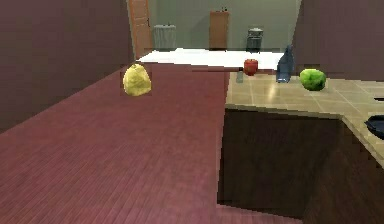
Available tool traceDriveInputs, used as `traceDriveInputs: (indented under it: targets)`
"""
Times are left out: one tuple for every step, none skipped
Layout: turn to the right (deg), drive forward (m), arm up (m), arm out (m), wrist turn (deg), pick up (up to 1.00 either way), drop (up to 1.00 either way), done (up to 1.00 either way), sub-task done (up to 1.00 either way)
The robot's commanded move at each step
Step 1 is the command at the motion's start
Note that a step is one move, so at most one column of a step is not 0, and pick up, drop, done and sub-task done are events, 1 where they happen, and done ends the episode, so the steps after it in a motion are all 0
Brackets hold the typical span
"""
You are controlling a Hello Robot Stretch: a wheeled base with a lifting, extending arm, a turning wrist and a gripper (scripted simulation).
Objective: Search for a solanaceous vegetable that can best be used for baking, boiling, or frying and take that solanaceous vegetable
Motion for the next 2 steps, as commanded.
traceDriveInputs:
  targets:
    - [0.0, 0.0, 0.1, 0.0, 0.0, 0.0, 0.0, 0.0, 0.0]
    - [0.0, 0.0, 0.0, 0.0, 0.0, 0.0, 0.0, 1.0, 0.0]
